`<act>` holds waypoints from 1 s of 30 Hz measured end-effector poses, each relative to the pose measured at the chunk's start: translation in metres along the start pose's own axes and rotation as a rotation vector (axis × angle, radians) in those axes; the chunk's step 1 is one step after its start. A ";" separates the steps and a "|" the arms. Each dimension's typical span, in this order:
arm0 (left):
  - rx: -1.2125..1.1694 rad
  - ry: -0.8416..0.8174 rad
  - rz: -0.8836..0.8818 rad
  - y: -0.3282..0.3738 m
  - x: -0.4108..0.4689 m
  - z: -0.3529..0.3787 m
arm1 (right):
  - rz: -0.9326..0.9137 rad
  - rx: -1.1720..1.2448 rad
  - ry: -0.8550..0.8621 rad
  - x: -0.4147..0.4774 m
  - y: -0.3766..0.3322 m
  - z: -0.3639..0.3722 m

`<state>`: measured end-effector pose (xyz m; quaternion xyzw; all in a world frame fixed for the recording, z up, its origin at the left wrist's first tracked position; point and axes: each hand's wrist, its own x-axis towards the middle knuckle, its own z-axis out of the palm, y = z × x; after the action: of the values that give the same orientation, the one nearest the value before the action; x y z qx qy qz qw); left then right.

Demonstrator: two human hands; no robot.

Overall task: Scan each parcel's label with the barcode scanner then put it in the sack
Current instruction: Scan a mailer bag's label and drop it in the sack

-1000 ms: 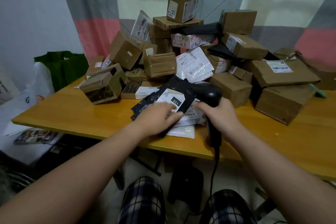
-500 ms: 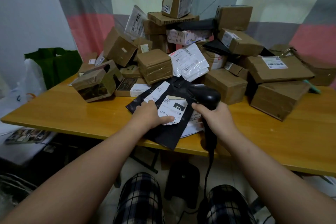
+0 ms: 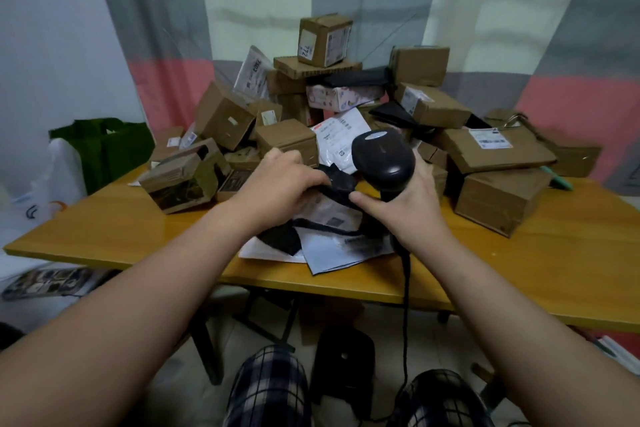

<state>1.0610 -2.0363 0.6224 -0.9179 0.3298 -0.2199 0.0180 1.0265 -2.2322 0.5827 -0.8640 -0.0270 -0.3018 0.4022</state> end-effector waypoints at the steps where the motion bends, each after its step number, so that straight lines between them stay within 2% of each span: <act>1: 0.017 0.031 0.037 0.006 0.001 -0.008 | 0.005 -0.025 -0.051 0.000 -0.003 -0.002; 3: 0.008 0.107 0.038 0.017 0.003 -0.018 | 0.065 0.004 -0.146 -0.005 -0.009 -0.002; 8: -0.064 0.140 -0.069 0.028 0.006 -0.016 | 0.215 0.118 -0.088 -0.017 -0.010 0.002; 10: -0.040 0.276 -0.146 0.031 0.003 -0.004 | 0.290 0.197 -0.047 -0.018 -0.007 0.001; 11: -0.068 0.368 -0.239 0.033 0.000 0.001 | 0.337 0.254 -0.010 -0.019 -0.006 -0.001; 13: -0.335 0.485 -0.534 0.037 -0.009 0.010 | 0.446 0.432 0.047 -0.022 -0.005 -0.007; 15: -0.743 0.392 -0.746 0.044 -0.019 0.018 | 0.518 0.644 0.047 -0.025 -0.005 -0.014; 16: -0.952 0.283 -0.763 0.048 -0.024 0.022 | 0.543 0.726 0.031 -0.027 -0.006 -0.017; 18: -1.274 0.118 -0.682 0.057 -0.033 0.030 | 0.575 0.809 -0.011 -0.030 -0.009 -0.019; 20: -1.404 0.172 -0.644 0.058 -0.036 0.040 | 0.564 0.828 -0.041 -0.032 -0.008 -0.017; 22: -1.457 0.253 -0.677 0.057 -0.035 0.045 | 0.532 0.805 -0.037 -0.034 -0.003 -0.011; 27: -1.499 0.309 -0.768 0.049 -0.029 0.048 | 0.362 0.480 0.141 -0.039 0.011 -0.004; 30: -1.525 0.283 -0.819 0.043 -0.028 0.051 | 0.296 0.427 0.007 -0.047 0.007 -0.008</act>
<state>1.0370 -2.0586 0.5580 -0.6903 0.0307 -0.0406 -0.7217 0.9865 -2.2330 0.5567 -0.7530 0.0378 -0.2300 0.6154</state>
